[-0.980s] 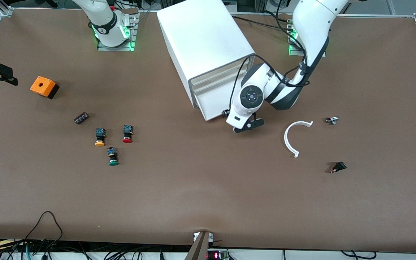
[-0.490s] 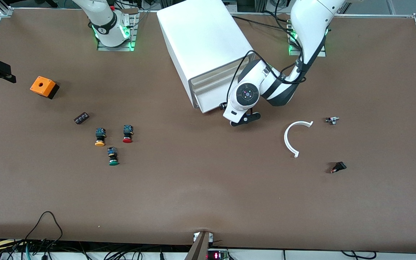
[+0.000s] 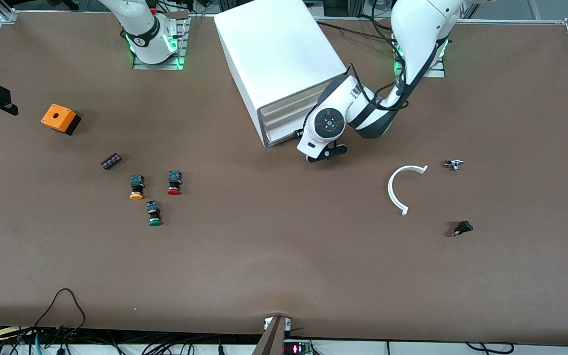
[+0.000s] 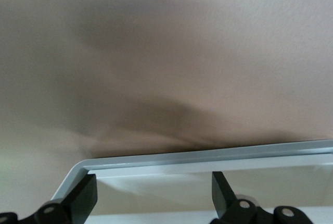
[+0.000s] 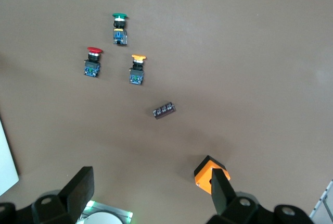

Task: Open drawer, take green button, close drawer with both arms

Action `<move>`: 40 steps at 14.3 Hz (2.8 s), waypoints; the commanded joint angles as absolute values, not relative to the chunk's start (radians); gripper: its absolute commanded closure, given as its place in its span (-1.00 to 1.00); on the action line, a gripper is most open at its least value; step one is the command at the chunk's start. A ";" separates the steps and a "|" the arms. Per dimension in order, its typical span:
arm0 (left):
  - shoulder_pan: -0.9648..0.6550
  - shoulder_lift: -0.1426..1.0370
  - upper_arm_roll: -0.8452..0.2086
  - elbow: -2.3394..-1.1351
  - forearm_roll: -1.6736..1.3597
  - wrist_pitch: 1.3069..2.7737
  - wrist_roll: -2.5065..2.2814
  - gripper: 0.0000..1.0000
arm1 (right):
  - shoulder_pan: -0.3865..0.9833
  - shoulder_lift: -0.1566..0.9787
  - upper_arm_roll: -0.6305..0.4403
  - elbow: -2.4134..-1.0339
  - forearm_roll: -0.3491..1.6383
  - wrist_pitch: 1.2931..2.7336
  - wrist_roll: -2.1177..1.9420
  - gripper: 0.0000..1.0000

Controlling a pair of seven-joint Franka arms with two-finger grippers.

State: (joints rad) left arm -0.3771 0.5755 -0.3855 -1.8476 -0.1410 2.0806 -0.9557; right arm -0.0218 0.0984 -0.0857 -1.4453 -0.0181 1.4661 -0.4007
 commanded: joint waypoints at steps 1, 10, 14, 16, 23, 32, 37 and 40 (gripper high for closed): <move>-0.373 0.586 -0.407 -1.861 -0.198 2.072 -0.954 -0.95 | -0.113 0.043 0.030 -1.520 -0.014 1.523 -0.402 -1.00; -0.374 0.589 -0.408 -1.861 -0.247 2.057 -0.945 -0.95 | -0.120 0.032 0.015 -1.545 0.000 1.531 -0.399 -1.00; -0.367 0.583 -0.413 -1.853 -0.244 2.031 -0.942 -0.97 | -0.120 0.031 0.015 -1.543 0.008 1.531 -0.400 -1.00; -0.339 0.554 -0.408 -1.812 -0.230 1.965 -0.931 -0.97 | -0.118 0.031 0.017 -1.542 0.008 1.536 -0.400 -1.00; -0.189 0.526 -0.407 -1.482 0.010 1.620 -0.743 -0.98 | -0.118 0.028 0.017 -1.542 0.009 1.531 -0.399 -1.00; 0.084 0.416 -0.414 -1.356 0.181 1.508 -0.146 -0.99 | -0.118 0.026 0.017 -1.540 0.003 1.540 -0.400 -1.00; -0.067 0.229 -0.084 -1.413 0.082 1.568 0.000 -0.99 | -0.120 0.029 0.015 -1.537 0.011 1.537 -0.400 -1.00; -0.113 0.082 0.011 -1.599 0.018 1.651 -0.014 -0.99 | -0.118 0.028 0.017 -1.537 0.000 1.537 -0.403 -1.00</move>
State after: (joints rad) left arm -0.0819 0.2163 -0.0380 -1.4023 0.0511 1.5559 -0.0210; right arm -0.1030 0.0476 0.0042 -1.5222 -0.0074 1.5353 -0.3989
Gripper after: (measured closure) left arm 0.000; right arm 0.000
